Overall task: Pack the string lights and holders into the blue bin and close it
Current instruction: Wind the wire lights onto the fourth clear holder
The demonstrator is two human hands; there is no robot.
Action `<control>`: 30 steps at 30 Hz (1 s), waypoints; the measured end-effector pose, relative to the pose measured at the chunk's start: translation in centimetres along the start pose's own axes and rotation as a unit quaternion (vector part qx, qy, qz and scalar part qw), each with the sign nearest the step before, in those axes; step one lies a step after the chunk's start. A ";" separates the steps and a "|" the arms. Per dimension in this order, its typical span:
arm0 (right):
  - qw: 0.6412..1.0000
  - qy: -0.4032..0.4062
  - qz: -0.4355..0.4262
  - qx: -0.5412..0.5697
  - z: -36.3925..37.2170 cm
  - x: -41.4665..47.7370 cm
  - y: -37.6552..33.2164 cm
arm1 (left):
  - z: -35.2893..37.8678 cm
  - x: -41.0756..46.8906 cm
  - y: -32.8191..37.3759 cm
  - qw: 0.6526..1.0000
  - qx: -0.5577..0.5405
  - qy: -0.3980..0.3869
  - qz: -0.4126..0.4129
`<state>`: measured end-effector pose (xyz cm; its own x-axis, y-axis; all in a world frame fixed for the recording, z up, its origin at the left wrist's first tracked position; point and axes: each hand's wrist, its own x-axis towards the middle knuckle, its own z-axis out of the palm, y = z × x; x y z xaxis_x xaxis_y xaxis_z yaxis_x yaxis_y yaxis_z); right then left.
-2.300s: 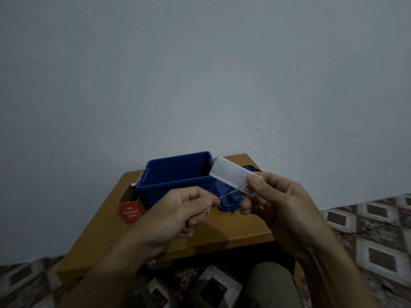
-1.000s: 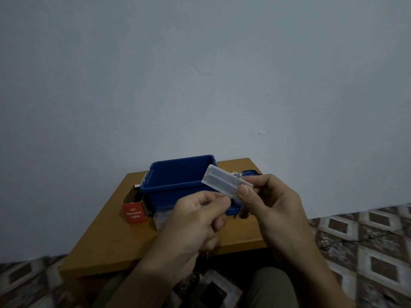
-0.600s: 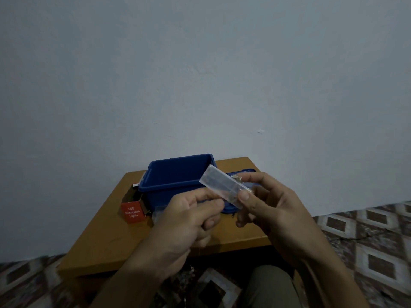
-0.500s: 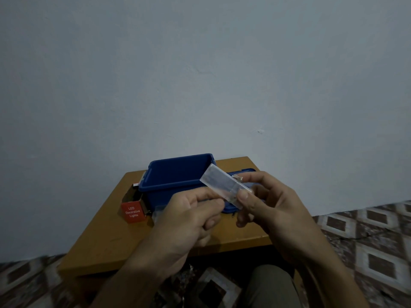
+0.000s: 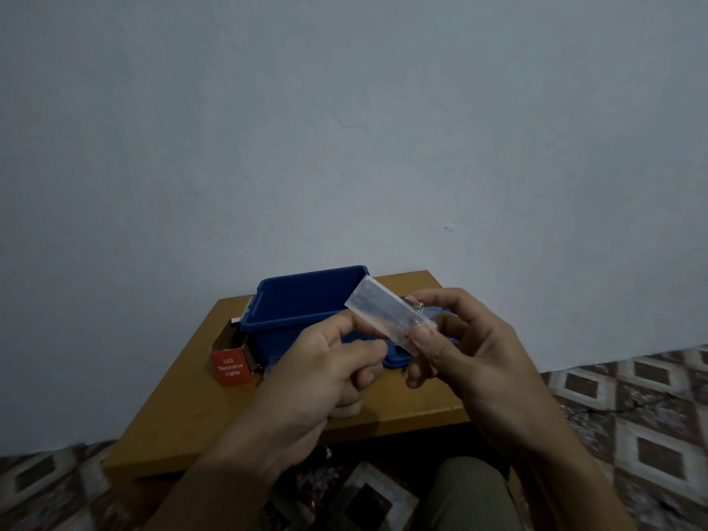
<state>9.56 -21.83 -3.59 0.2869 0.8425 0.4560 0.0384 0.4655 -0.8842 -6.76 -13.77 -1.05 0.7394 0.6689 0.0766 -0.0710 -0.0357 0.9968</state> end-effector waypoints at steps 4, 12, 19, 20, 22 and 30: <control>1.000 0.011 0.001 -0.012 -0.1 0.0 0.2 | 0.0 0.3 0.0 1.000 -0.004 -0.005 -0.012; 0.998 0.046 0.000 -0.039 0.0 0.2 0.8 | -0.5 0.7 0.1 0.996 0.083 -0.013 -0.019; 0.999 0.030 0.004 0.032 -0.4 0.1 0.1 | -1.0 1.2 -0.7 0.988 0.152 -0.017 -0.035; 0.998 0.021 0.008 0.050 -0.5 0.1 0.1 | -1.1 1.3 -0.8 0.987 0.153 -0.022 -0.039; 0.996 -0.001 0.017 0.086 -0.7 0.1 0.2 | -1.3 1.4 -0.9 0.988 0.142 -0.039 -0.045; 0.981 -0.121 0.031 0.151 -1.7 -0.4 -0.2 | -2.8 2.2 -0.6 0.987 0.022 -0.132 -0.089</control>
<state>11.05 -22.67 -3.74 0.0435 0.8947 0.4445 -0.2686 0.4390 -0.8574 -6.91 -10.20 -1.56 0.8868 0.4507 -0.1020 0.1003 0.0278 0.9946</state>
